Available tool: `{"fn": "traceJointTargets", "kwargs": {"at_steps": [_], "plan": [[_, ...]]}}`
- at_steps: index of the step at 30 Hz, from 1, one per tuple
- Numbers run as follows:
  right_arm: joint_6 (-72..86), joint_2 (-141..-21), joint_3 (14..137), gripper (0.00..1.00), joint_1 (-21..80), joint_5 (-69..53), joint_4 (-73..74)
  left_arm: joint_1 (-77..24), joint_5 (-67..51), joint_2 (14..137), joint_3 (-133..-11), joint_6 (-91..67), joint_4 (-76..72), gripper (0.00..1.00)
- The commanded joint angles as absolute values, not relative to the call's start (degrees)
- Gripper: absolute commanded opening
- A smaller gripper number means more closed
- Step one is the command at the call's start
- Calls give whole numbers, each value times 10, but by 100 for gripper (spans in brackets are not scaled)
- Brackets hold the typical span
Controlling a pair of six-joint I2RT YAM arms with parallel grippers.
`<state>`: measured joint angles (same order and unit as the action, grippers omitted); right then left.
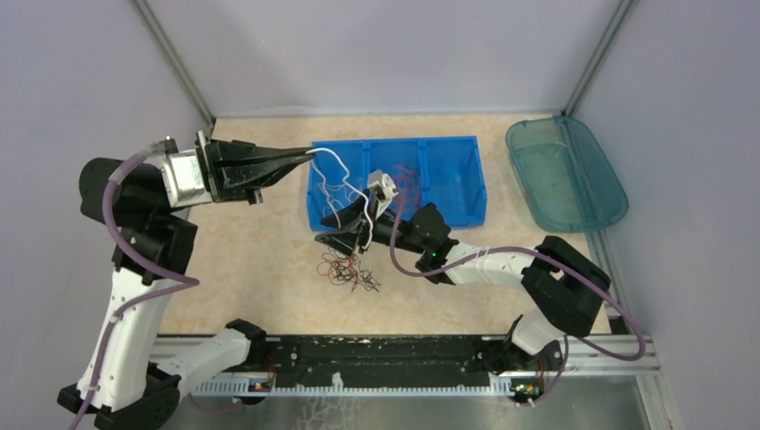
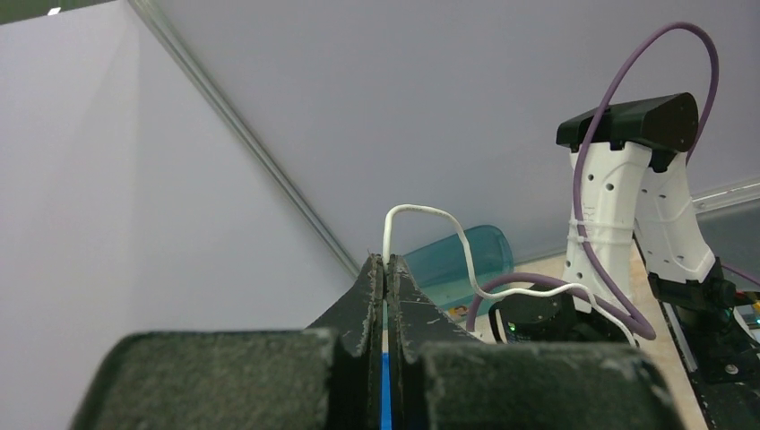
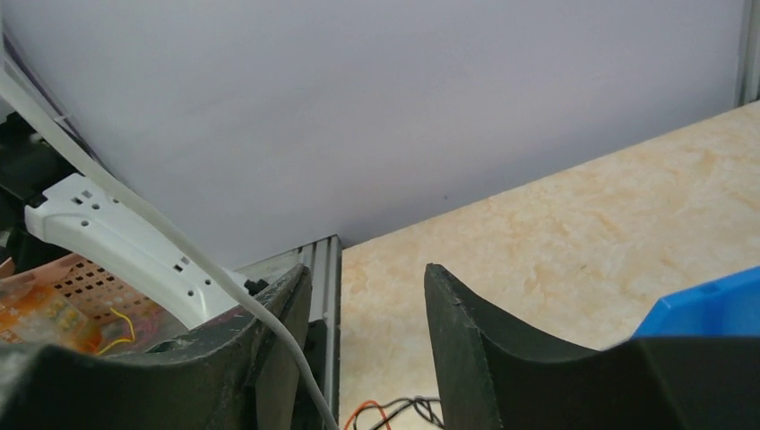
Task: Untangle the cables
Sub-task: Untie the cable.
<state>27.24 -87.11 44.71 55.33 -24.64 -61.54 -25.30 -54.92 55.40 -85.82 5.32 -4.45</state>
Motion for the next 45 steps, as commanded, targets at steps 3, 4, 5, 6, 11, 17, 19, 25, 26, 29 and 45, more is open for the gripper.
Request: {"fn": "traceJointTargets", "kwargs": {"at_steps": [3,4,5,6,11,17,19,25,26,29,45], "plan": [[286,-882,409,45,555,-205,-686,-252,-549,559,-888,35,-90,0],[288,-885,399,45,555,-197,-693,-251,-547,560,-891,36,-95,0],[290,-888,389,45,555,-190,-699,-251,-543,561,-894,38,-98,0],[292,-890,381,45,555,-184,-706,-252,-537,564,-900,43,-100,0],[290,-901,350,46,560,-154,-716,-252,-503,580,-934,56,-127,0],[290,-904,333,52,564,-133,-713,-251,-460,605,-990,93,-160,0],[292,-903,331,52,564,-132,-704,-251,-454,615,-1010,105,-164,0],[290,-892,315,54,567,-121,-688,-251,-444,640,-1067,143,-171,0],[288,-888,313,54,567,-117,-684,-251,-442,644,-1075,150,-171,0],[279,-879,308,56,567,-108,-659,-252,-436,652,-1092,170,-172,0],[307,-885,250,60,568,-47,-682,-251,-375,696,-1186,286,-208,0]]}}
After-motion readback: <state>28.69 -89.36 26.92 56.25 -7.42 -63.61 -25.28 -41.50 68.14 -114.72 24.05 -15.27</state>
